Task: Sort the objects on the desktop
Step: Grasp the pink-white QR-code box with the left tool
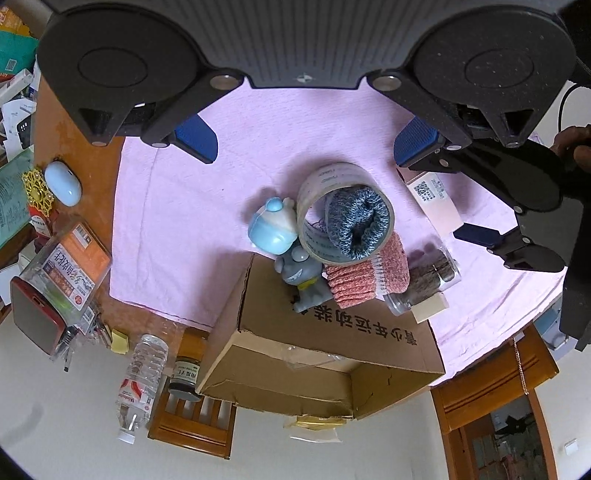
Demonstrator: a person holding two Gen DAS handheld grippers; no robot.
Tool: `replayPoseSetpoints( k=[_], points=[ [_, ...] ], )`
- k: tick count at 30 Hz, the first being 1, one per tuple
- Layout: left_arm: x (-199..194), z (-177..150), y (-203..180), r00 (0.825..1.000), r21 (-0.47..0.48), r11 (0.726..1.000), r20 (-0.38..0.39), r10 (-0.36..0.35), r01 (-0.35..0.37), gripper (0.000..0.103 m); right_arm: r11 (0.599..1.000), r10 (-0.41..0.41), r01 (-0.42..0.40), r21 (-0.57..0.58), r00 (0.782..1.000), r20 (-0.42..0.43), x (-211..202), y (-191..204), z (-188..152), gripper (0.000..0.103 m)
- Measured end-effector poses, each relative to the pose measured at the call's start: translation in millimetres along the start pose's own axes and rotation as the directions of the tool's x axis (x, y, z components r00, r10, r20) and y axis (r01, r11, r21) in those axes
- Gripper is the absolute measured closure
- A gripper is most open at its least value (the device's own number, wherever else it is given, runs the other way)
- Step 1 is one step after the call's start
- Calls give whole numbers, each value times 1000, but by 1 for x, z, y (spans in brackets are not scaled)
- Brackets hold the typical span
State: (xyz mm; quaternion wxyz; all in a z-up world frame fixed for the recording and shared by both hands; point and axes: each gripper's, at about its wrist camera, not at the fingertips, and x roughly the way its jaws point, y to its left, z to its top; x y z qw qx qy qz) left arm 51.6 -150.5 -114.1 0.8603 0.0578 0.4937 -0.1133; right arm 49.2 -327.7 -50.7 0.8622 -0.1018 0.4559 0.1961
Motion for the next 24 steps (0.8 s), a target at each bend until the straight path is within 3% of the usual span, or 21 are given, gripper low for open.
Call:
replayPoseSetpoints(
  k=[6,11,19,24],
  points=[
    [1,-2,7,1000,-31,999,7,-9,9,10,999,1,0,-36,1000,11,5,4,7,0],
    [1,-2,10,1000,-37,999,-2,-30,30,22,997,8,-7,-77,1000,14,10,9,14,0],
    [-2,0,14,1000,-36,999,17,-19,19,22,991,37,-35,-126,999,12,16,18,24,1],
    [-7,2,19,999,-39,999,23,-22,23,22,985,42,-41,-170,999,3,22,24,29,11]
  ],
)
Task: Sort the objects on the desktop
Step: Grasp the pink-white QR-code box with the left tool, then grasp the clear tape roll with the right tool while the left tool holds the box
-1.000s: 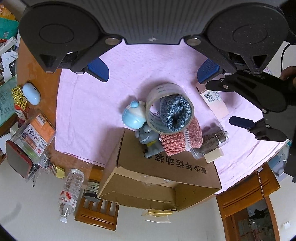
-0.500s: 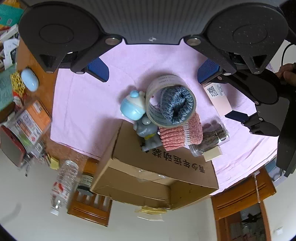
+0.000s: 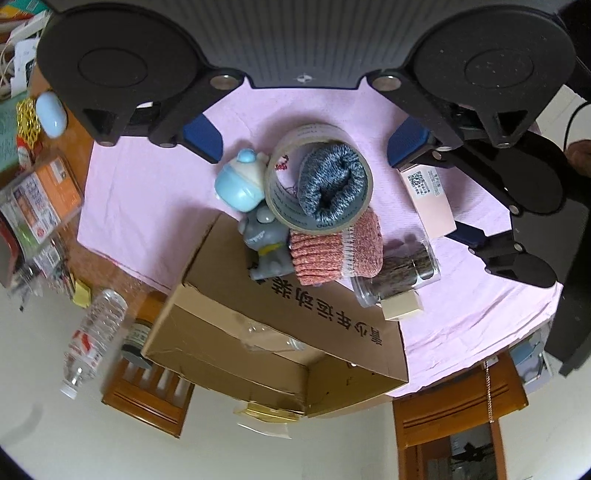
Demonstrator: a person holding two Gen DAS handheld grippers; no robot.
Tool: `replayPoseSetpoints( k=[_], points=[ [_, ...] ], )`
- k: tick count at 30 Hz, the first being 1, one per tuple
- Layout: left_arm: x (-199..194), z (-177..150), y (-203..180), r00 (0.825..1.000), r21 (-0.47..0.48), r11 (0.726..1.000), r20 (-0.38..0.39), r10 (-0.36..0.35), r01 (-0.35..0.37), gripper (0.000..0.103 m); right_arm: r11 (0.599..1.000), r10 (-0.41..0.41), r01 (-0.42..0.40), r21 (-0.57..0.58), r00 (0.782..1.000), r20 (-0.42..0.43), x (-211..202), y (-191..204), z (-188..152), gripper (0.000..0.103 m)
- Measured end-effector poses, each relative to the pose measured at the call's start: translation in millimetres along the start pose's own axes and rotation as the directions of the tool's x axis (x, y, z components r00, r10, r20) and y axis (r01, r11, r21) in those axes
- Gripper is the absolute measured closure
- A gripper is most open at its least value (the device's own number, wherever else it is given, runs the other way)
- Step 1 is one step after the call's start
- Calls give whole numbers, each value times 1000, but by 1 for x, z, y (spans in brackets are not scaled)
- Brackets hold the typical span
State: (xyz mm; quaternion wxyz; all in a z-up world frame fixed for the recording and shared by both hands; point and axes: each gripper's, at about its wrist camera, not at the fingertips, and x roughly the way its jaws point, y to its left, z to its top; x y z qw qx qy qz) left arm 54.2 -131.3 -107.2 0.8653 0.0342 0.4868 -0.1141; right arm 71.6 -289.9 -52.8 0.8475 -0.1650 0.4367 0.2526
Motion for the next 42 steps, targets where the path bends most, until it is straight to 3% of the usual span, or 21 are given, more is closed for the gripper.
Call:
replayPoseSetpoints(
  k=[5,10,15,19,27,32,39,42],
  points=[
    [-4,0,7,1000,-10,1000,4,-1,1,22,999,21,-21,-32,1000,-23,10,4,6,22],
    [-7,1,15,1000,-28,1000,9,-3,4,22,998,37,-39,-43,999,-35,19,7,13,24],
    [-10,3,19,1000,-26,1000,14,-6,7,22,999,21,-23,-40,998,-52,31,7,20,22],
    [-10,5,24,1000,-30,1000,14,-8,8,22,1000,0,-1,-8,998,-59,39,2,22,1],
    [-7,3,35,1000,-44,999,-2,-4,3,22,999,20,-16,43,994,-103,62,-2,21,0],
    [-9,4,39,1000,-41,999,0,-1,1,22,1000,5,-4,12,995,-104,72,2,22,1],
    [-14,9,39,1000,-1,1000,12,-10,10,22,999,22,-25,-27,993,-113,68,4,25,14],
    [-15,8,38,1000,12,1000,13,-10,10,22,999,10,-17,-47,991,-132,71,8,25,14]
  ],
)
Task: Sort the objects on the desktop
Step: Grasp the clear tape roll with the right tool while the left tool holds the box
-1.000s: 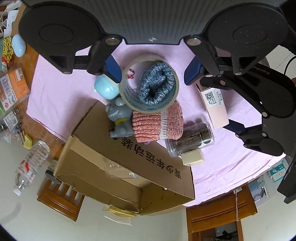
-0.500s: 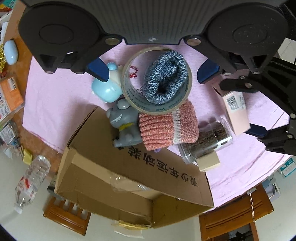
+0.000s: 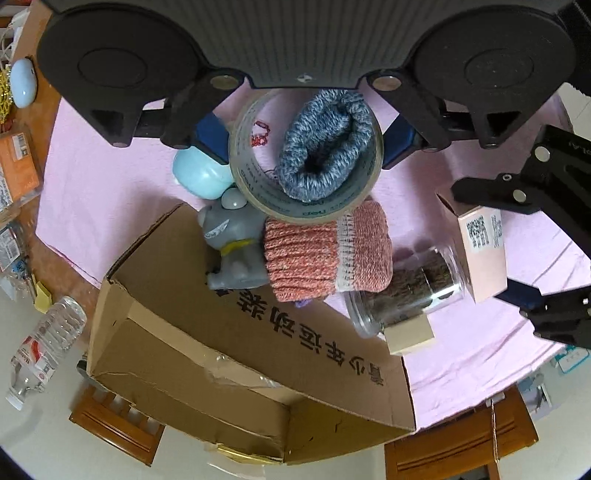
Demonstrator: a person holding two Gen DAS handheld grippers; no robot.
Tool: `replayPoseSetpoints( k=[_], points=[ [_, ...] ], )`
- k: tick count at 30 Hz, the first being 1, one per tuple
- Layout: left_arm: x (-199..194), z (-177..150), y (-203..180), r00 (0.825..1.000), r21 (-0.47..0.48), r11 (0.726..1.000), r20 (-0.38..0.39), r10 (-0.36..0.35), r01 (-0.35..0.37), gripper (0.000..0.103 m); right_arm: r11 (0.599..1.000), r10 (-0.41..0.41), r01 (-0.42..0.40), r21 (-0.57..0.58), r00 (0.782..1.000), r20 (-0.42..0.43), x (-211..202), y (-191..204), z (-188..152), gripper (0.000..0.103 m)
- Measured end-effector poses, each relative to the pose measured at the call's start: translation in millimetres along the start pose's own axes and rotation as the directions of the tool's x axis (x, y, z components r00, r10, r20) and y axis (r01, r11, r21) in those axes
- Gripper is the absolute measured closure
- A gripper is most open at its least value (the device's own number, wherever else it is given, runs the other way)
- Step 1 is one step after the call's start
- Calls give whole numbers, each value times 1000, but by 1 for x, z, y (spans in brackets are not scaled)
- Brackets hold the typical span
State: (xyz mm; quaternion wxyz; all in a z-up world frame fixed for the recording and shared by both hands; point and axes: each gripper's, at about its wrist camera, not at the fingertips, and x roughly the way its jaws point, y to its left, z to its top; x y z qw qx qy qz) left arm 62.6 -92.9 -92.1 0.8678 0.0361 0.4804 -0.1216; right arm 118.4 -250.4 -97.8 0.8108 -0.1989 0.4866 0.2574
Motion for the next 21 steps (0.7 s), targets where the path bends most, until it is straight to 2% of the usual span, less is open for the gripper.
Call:
replayPoseSetpoints(
  k=[6,21],
  points=[
    [-8,1,1,1000,15,1000,10,3,-3,22,1000,-11,12,-8,1000,9,-2,1,0,15],
    [-41,19,2,999,87,996,43,-15,11,22,998,18,-13,-68,997,77,-54,2,7,15]
  ],
)
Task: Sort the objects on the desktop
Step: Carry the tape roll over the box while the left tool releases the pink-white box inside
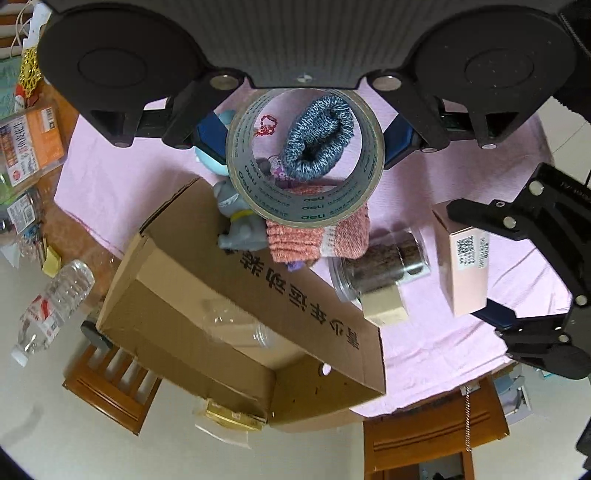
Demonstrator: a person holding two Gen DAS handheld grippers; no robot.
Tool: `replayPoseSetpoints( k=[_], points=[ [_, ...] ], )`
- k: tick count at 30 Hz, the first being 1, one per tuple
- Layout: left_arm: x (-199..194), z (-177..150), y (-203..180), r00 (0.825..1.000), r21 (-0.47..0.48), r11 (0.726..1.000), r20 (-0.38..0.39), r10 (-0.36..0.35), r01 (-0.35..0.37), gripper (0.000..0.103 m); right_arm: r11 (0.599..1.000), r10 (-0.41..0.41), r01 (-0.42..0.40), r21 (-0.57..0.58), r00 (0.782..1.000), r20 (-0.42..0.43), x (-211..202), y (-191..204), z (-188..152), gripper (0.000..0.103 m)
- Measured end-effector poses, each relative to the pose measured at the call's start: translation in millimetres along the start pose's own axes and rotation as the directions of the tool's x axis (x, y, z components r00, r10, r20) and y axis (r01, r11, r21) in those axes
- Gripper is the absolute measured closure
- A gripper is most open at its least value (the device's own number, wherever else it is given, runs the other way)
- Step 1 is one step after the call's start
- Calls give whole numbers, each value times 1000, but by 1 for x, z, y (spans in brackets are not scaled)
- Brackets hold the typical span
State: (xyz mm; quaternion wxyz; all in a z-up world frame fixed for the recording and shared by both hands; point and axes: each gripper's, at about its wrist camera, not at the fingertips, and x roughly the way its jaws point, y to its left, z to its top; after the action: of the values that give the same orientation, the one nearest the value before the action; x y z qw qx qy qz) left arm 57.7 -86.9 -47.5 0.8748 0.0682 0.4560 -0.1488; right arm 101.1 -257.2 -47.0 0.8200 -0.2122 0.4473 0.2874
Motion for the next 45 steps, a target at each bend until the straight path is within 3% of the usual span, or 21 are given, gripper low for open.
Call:
replayPoseSetpoints(
  k=[11,26,45],
  points=[
    [-13,17,-2,1000,66,998,23,3,-5,22,1000,0,1,-14,999,48,-25,-2,14,15],
    [-23,51,14,995,87,995,93,37,-45,22,1000,-27,28,-7,994,110,-40,-16,46,15],
    [7,115,54,987,88,992,142,79,-92,22,998,-65,61,27,988,140,-24,-64,101,15]
  ],
)
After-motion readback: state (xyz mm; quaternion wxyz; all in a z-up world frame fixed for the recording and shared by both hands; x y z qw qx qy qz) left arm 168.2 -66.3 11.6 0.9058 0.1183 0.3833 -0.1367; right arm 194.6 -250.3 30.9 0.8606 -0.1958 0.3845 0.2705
